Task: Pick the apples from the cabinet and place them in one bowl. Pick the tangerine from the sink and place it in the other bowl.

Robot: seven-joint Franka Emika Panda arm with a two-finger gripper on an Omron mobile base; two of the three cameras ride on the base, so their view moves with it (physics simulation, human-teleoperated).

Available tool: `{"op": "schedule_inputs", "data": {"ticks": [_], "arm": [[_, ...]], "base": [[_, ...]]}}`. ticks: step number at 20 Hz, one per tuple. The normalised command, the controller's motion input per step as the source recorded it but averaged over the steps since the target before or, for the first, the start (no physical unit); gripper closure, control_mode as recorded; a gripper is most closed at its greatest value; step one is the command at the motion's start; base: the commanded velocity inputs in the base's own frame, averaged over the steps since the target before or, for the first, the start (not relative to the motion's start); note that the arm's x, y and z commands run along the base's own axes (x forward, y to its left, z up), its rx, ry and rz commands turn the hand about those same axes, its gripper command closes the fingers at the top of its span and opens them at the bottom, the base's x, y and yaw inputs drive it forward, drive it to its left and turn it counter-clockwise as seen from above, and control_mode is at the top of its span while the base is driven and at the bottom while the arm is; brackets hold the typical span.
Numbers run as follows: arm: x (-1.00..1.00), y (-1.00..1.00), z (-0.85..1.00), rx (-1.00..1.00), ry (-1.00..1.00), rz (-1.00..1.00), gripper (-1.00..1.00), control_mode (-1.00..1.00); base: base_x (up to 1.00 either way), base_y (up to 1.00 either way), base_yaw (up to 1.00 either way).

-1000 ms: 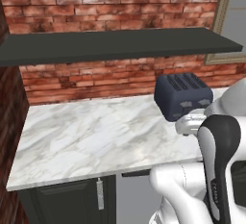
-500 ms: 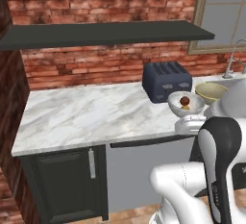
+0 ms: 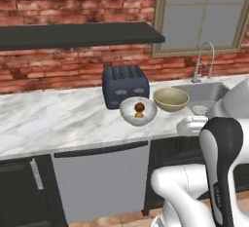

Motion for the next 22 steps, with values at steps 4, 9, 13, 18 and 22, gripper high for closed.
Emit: {"op": "schedule_inputs", "data": {"ticks": [4, 9, 13, 18, 22], "arm": [[0.00, 0.00, 0.00, 0.00, 0.00, 0.00, -1.00, 1.00], [0.00, 0.00, 0.00, 0.00, 0.00, 0.00, -1.00, 1.00], [0.00, 0.00, 0.00, 0.00, 0.00, 0.00, -1.00, 1.00], [0.00, 0.00, 0.00, 0.00, 0.00, 0.00, -1.00, 1.00], [0.00, 0.00, 0.00, 0.00, 0.00, 0.00, -1.00, 1.00]], "base": [[0.14, -1.00, 0.00], [0.15, -1.00, 0.02], [0.24, -0.68, 0.00], [0.75, -0.09, 0.00], [1.00, -0.15, 0.01]]}}
